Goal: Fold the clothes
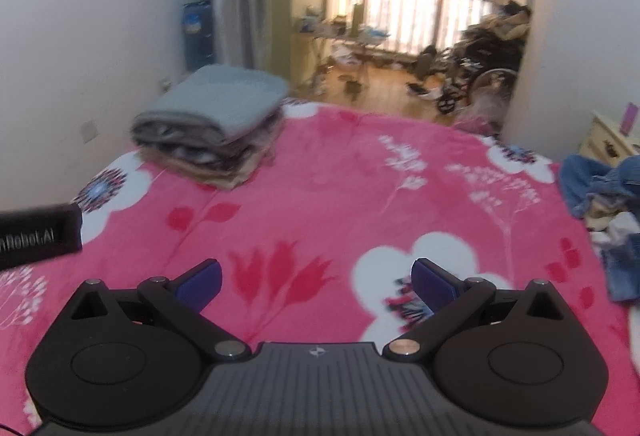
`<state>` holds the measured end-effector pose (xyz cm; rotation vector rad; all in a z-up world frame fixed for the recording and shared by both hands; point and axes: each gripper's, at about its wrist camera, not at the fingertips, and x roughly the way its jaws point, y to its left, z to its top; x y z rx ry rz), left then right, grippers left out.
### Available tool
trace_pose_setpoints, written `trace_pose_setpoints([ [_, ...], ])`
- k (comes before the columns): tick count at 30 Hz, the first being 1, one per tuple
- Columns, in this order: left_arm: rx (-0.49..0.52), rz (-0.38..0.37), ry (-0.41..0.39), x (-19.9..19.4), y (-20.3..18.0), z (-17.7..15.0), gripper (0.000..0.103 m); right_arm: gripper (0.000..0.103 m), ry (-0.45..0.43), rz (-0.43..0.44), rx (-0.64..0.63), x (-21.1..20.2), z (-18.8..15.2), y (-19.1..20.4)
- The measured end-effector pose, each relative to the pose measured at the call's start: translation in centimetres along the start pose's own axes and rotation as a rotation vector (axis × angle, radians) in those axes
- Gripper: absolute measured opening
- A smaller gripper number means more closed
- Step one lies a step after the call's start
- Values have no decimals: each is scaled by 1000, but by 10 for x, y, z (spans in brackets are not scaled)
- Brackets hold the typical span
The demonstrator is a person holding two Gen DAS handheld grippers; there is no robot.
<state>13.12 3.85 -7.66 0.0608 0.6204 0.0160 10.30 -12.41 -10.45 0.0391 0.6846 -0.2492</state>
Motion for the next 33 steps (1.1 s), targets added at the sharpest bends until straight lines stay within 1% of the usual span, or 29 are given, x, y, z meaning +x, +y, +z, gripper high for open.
trace_pose_setpoints([
  [2,-3,-23,-1,-1,-8,-1,101,103,-6,-31,13,-1,2,-10],
  [5,-4,-47,29,2,-18,-6,101,103,-1,-61,26,0,1,-22],
  [9,8,-55,27,1,-26,-5,101,103,8,-68,43,-2,0,-29],
  [16,0,-19,-4,4,-22,5,101,103,-6,-55,25,-6,11,-22],
  [20,-16,-12,-24,4,-19,13,101,103,-24,-45,10,-9,20,-15],
  [24,-7,-3,-42,4,-17,17,101,103,-39,-41,3,-10,28,-10],
  [33,-3,0,-60,4,-17,20,101,103,-54,-41,-8,-11,36,-4],
])
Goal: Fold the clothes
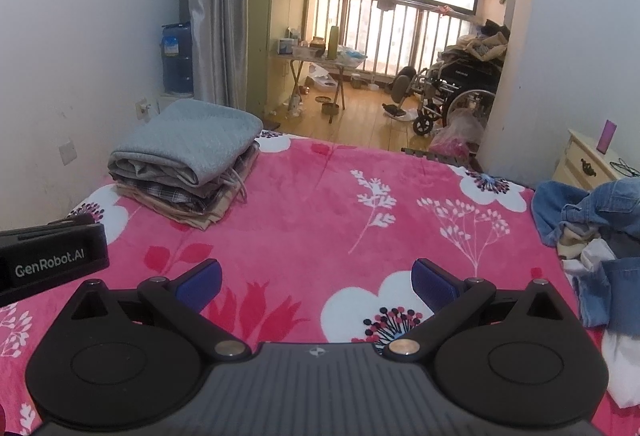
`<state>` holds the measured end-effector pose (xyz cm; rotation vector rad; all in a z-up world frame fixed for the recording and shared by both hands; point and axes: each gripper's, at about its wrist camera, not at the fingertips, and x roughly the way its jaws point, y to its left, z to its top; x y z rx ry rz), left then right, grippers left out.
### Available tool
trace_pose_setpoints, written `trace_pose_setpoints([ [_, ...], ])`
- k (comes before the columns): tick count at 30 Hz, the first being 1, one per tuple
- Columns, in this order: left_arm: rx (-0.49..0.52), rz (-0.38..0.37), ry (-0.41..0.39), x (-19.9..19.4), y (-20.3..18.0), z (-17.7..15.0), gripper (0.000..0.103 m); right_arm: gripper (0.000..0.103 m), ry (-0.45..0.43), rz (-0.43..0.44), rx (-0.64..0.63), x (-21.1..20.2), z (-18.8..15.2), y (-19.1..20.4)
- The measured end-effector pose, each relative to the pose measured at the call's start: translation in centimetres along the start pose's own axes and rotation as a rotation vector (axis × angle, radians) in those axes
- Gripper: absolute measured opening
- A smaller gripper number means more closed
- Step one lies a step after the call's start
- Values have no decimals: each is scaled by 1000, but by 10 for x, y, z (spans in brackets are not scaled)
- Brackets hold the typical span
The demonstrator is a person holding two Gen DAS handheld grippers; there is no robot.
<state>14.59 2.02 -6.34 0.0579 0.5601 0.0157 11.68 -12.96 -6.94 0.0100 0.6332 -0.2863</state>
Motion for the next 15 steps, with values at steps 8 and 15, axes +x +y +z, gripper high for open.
trace_pose_setpoints([
  [8,-1,-8,-4,-1,0,0,101,103,-1,-17,-1,1,1,-2],
  [15,2,-4,-8,-3,1,0,101,103,8,-10,-3,1,-2,0],
])
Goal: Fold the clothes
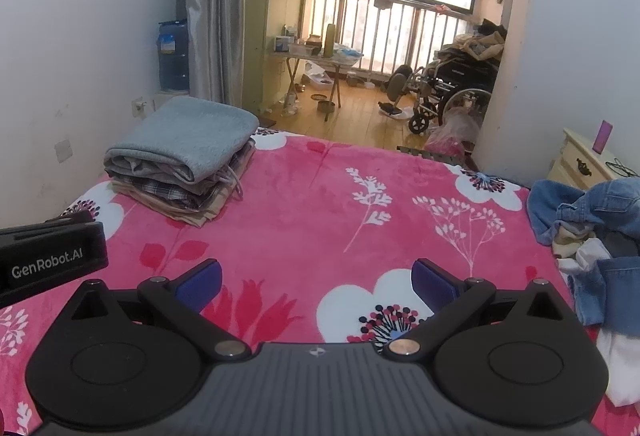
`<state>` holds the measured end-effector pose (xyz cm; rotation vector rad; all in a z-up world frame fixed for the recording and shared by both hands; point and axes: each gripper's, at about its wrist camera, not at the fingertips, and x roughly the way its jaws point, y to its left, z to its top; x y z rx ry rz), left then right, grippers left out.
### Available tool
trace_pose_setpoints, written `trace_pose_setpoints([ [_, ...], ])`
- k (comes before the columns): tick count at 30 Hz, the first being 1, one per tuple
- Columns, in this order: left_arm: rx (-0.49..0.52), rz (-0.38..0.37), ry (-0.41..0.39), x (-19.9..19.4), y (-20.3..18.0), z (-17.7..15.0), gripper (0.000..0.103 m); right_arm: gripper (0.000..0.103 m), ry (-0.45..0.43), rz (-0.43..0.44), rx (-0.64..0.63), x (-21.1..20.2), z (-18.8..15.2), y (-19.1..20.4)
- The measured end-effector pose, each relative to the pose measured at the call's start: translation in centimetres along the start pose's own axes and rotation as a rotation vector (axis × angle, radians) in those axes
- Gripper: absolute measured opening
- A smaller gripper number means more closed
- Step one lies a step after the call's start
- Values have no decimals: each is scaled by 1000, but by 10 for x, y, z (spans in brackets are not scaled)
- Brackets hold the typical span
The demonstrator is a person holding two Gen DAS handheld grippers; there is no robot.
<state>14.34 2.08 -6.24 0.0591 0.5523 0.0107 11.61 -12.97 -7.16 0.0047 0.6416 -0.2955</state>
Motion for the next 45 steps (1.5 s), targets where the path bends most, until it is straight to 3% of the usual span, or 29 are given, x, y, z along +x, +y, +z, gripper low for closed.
trace_pose_setpoints([
  [45,-16,77,16,12,32,-7,101,103,15,41,-28,3,-4,36],
])
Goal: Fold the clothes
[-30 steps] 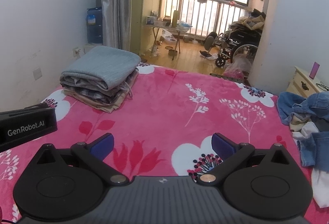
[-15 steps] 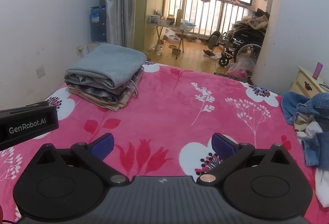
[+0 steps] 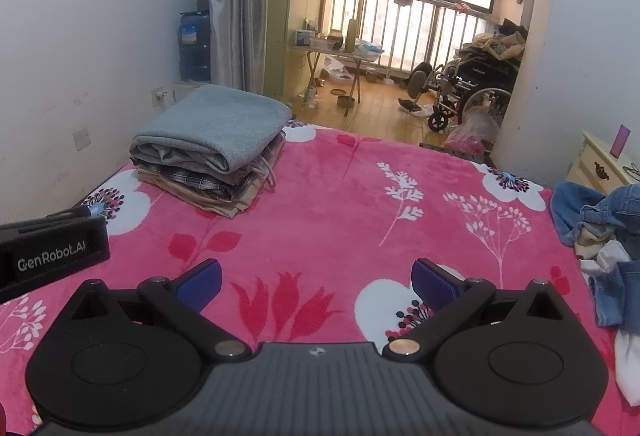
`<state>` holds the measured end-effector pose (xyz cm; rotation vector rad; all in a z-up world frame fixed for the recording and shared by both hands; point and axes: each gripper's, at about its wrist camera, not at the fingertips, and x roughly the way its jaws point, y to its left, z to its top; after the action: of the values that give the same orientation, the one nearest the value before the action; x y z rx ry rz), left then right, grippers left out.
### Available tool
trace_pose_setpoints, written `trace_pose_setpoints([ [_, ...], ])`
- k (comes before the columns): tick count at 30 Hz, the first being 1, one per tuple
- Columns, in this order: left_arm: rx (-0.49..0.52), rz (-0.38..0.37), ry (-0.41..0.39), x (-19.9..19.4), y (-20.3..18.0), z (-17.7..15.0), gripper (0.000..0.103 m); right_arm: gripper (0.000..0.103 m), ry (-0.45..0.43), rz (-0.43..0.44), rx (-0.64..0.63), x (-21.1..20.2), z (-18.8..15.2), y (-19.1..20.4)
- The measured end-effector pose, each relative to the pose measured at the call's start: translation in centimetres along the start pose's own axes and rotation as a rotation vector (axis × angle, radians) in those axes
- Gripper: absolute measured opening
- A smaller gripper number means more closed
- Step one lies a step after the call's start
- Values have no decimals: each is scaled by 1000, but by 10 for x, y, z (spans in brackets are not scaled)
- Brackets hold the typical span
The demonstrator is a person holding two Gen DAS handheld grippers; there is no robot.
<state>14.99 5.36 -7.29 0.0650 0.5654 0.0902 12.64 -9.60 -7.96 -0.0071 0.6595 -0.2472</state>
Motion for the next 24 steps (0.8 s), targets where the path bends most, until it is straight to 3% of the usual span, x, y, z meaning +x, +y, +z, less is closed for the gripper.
trace_pose_setpoints([
  [24,48,47,48,9,3,-15,101,103,6,5,-15,2,-1,12],
])
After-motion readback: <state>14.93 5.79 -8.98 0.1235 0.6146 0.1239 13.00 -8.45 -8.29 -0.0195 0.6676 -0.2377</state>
